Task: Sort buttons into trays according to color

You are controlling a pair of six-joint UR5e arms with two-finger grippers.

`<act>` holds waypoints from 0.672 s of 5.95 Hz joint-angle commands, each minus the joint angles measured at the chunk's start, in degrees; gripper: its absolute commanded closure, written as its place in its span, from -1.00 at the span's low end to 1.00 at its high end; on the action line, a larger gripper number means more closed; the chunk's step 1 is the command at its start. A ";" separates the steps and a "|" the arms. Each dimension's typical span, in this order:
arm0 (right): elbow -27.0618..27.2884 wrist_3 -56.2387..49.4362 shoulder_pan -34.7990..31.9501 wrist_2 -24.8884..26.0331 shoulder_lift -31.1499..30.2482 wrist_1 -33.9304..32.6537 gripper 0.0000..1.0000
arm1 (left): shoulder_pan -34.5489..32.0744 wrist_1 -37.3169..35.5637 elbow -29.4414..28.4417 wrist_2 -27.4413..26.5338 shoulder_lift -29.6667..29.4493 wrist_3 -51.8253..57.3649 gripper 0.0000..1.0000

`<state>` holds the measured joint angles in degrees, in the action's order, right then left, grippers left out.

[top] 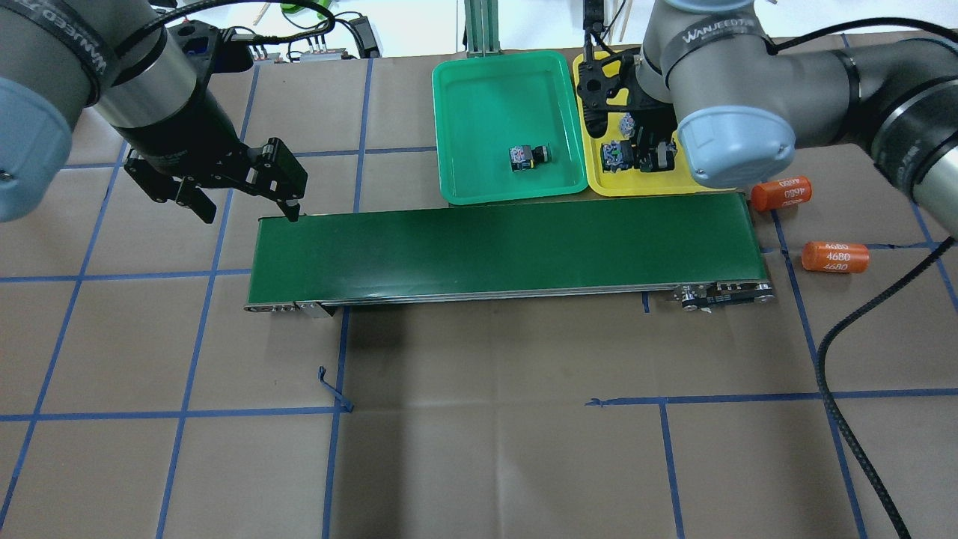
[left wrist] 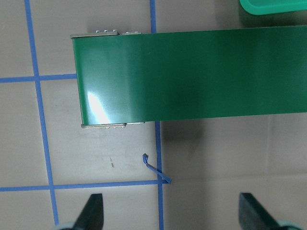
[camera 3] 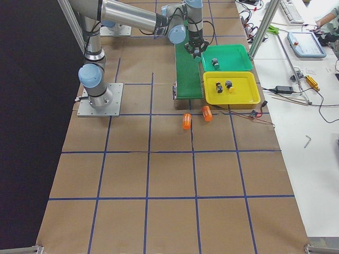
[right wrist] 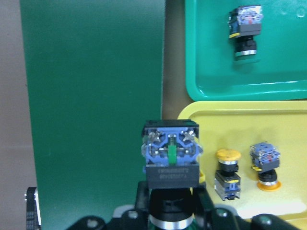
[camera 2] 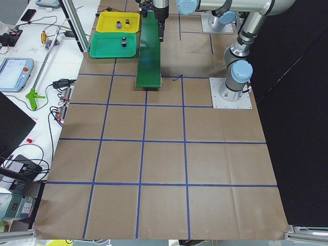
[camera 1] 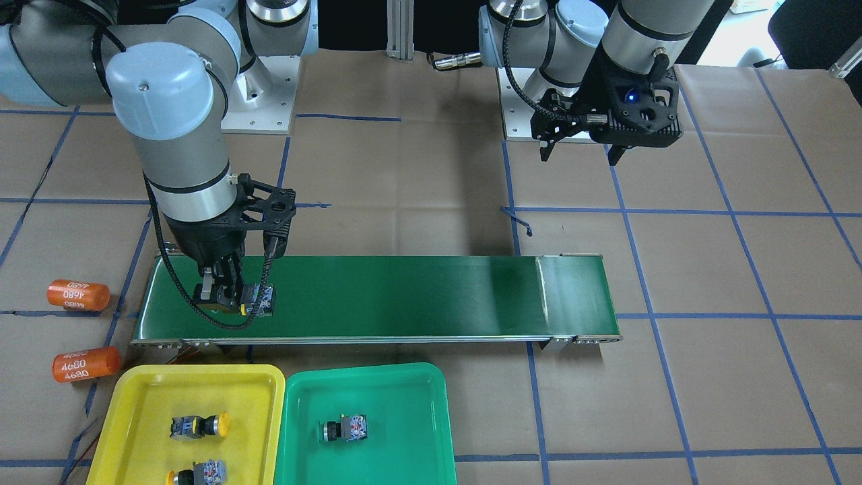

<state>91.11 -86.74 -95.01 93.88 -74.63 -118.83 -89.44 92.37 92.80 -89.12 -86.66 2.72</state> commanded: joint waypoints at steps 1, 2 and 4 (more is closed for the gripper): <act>-11.51 0.35 -0.27 -3.41 10.40 -0.52 0.81 | 0.06 0.00 -0.16 0.00 0.00 0.00 -0.97; -17.66 2.00 -0.61 -5.53 17.43 -1.30 0.81 | 0.06 0.00 -0.25 0.00 0.00 0.00 -0.97; -24.73 4.03 -2.54 -7.73 28.61 -10.05 0.80 | 0.06 0.00 -0.25 -0.09 0.00 0.00 -0.97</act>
<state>69.57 -83.85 -96.52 87.58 -51.27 -124.62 -89.39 92.37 92.56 -89.15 -86.64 2.72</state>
